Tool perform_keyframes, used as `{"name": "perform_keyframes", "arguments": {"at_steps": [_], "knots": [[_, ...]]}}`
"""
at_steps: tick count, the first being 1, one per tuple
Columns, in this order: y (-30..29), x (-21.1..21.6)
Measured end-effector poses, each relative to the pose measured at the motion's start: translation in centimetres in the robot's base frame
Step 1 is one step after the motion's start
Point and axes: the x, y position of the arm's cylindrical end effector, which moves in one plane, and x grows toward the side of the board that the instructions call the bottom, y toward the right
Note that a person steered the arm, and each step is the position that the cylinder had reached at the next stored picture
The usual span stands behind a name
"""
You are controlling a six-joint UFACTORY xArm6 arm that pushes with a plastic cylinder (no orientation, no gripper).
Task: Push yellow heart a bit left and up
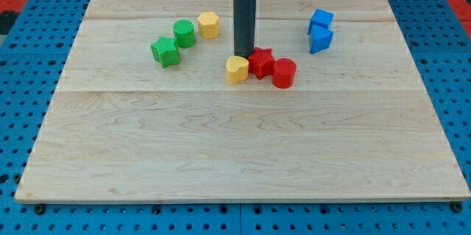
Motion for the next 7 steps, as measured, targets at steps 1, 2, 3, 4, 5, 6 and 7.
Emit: {"name": "perform_keyframes", "arguments": {"at_steps": [1,2,3,4,5,6,7], "knots": [[0.1,0.0],[2.8,0.9],[4.3,1.2],[4.3,1.2],[2.4,0.7],[-2.2,0.7],[-6.5,0.6]]}}
